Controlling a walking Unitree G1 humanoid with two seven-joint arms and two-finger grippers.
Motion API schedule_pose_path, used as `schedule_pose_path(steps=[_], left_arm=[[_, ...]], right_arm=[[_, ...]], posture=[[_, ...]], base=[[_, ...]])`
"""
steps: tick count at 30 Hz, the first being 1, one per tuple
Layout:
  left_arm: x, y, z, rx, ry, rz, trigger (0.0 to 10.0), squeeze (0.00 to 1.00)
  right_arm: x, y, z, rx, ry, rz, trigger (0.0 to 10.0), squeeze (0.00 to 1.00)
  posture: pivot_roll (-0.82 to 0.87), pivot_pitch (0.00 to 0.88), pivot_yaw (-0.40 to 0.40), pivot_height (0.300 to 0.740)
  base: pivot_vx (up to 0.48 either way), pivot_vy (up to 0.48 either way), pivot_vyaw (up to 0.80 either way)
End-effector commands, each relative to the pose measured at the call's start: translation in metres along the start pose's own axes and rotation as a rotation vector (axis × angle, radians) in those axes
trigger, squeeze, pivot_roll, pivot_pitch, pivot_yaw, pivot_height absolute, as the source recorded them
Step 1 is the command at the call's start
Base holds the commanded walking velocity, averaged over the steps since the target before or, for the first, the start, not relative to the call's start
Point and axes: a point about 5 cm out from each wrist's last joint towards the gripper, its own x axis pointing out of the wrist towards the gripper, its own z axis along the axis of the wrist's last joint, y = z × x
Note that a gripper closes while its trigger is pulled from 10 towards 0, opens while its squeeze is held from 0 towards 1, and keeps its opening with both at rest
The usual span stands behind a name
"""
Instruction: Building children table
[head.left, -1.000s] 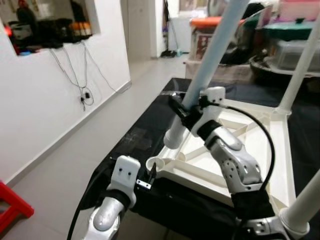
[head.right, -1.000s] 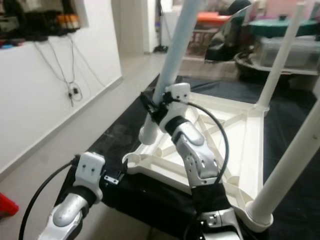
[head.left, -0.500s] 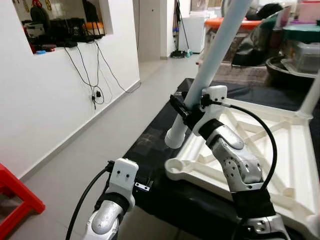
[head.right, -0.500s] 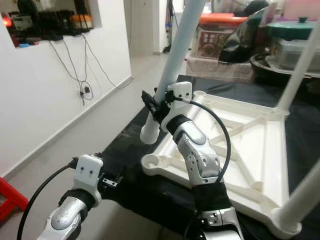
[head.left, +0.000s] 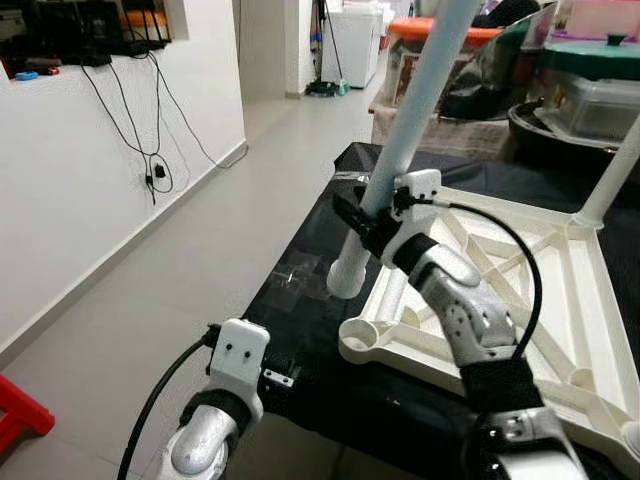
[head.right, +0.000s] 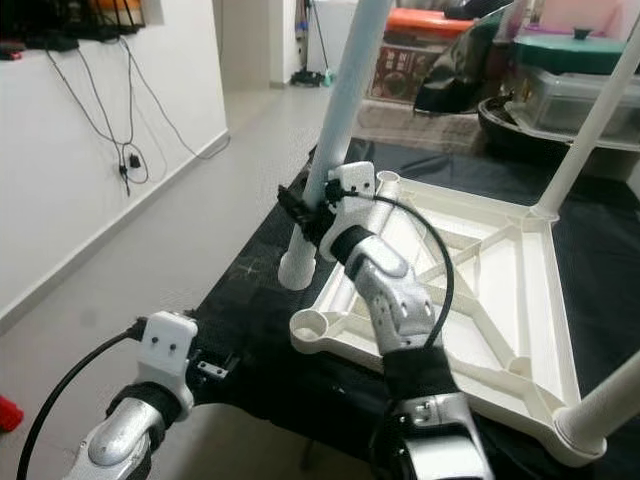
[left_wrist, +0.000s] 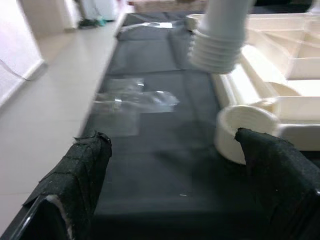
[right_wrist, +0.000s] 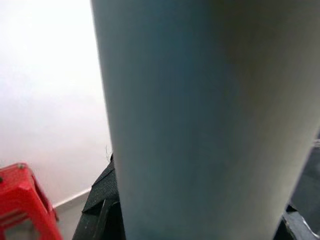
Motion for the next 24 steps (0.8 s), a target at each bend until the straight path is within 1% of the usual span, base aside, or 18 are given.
schedule_pose_path(steps=[1,2,3,4,5,7,8,10,13,15,16,17,18,19,21,22,23,24], left_arm=[[-0.002,-0.002,-0.001,-0.008,0.011,-0.016,10.0,0.0],[-0.005,-0.005,0.001,-0.02,0.01,-0.033,10.0,0.0],[-0.005,-0.005,0.001,-0.02,0.01,-0.033,10.0,0.0],[-0.009,-0.007,0.002,-0.032,0.01,-0.043,10.0,0.0],[-0.009,-0.007,0.002,-0.032,0.01,-0.043,10.0,0.0],[-0.016,-0.01,0.006,-0.039,0.014,-0.061,10.0,0.0],[-0.019,-0.011,0.007,-0.039,0.016,-0.068,10.0,0.0],[-0.024,-0.013,0.008,-0.042,0.023,-0.083,10.0,0.0],[-0.03,-0.013,0.009,-0.046,0.035,-0.095,10.0,0.0],[-0.03,-0.013,0.009,-0.046,0.035,-0.095,10.0,0.0],[-0.033,-0.014,0.01,-0.048,0.041,-0.097,10.0,0.0],[-0.033,-0.014,0.01,-0.048,0.041,-0.097,10.0,0.0],[-0.036,-0.014,0.011,-0.05,0.045,-0.095,10.0,0.0],[-0.036,-0.014,0.011,-0.05,0.045,-0.095,10.0,0.0],[-0.042,-0.014,0.012,-0.051,0.057,-0.09,10.0,0.0],[-0.042,-0.014,0.012,-0.051,0.057,-0.09,10.0,0.0],[-0.045,-0.014,0.013,-0.051,0.065,-0.089,10.0,0.0],[-0.045,-0.014,0.013,-0.051,0.065,-0.089,10.0,0.0]], right_arm=[[0.003,0.004,0.003,0.007,-0.023,0.033,10.0,0.0],[0.004,-0.004,0.005,0.014,-0.001,0.083,10.0,0.0],[0.004,-0.004,0.005,0.014,-0.001,0.083,10.0,0.0],[0.003,-0.011,0.007,0.041,0.016,0.155,10.0,0.0],[0.003,-0.011,0.007,0.041,0.016,0.155,10.0,0.0],[-0.001,-0.02,0.013,0.109,0.022,0.297,10.0,0.0],[-0.003,-0.021,0.015,0.128,0.016,0.344,10.0,0.0],[-0.004,-0.024,0.016,0.142,0.009,0.389,10.0,0.0],[-0.004,-0.025,0.015,0.135,0.014,0.432,10.0,0.0],[-0.004,-0.025,0.015,0.135,0.014,0.432,10.0,0.0],[-0.004,-0.026,0.015,0.131,0.021,0.468,10.0,0.0],[-0.004,-0.026,0.015,0.131,0.021,0.468,10.0,0.0],[-0.006,-0.026,0.014,0.113,0.035,0.509,10.0,0.0],[-0.006,-0.026,0.014,0.113,0.035,0.509,10.0,0.0],[-0.01,-0.026,0.013,0.098,0.052,0.601,10.0,0.0],[-0.01,-0.026,0.013,0.098,0.052,0.601,10.0,0.0],[-0.012,-0.027,0.013,0.103,0.058,0.647,10.0,0.0],[-0.012,-0.027,0.013,0.103,0.058,0.647,10.0,0.0]], posture=[[0.19,0.081,-0.039,0.74],[0.19,0.095,-0.035,0.74],[0.19,0.095,-0.035,0.74],[0.2,0.12,-0.027,0.74],[0.2,0.12,-0.027,0.74],[0.21,0.149,-0.022,0.74],[0.22,0.157,-0.021,0.74],[0.23,0.171,-0.017,0.74],[0.24,0.185,-0.014,0.74],[0.24,0.185,-0.014,0.74],[0.25,0.197,-0.008,0.74],[0.25,0.197,-0.008,0.74],[0.25,0.203,-0.003,0.74],[0.25,0.203,-0.003,0.74],[0.26,0.216,0.005,0.74],[0.26,0.216,0.005,0.74],[0.26,0.22,0.008,0.74],[0.26,0.22,0.008,0.74]], base=[[0.0,0.0,0.0],[0.0,0.0,0.0],[0.0,0.0,0.0],[0.0,0.0,0.0],[0.0,0.0,0.0],[0.0,0.0,0.0],[0.0,0.0,0.0],[0.0,0.0,0.0],[0.0,0.0,0.0],[0.0,0.0,0.0],[0.0,0.0,0.0],[0.0,0.0,0.0],[0.0,0.0,0.0],[0.0,0.0,0.0],[0.0,0.0,0.0],[0.0,0.0,0.0],[0.0,0.0,0.0],[0.0,0.0,0.0]])
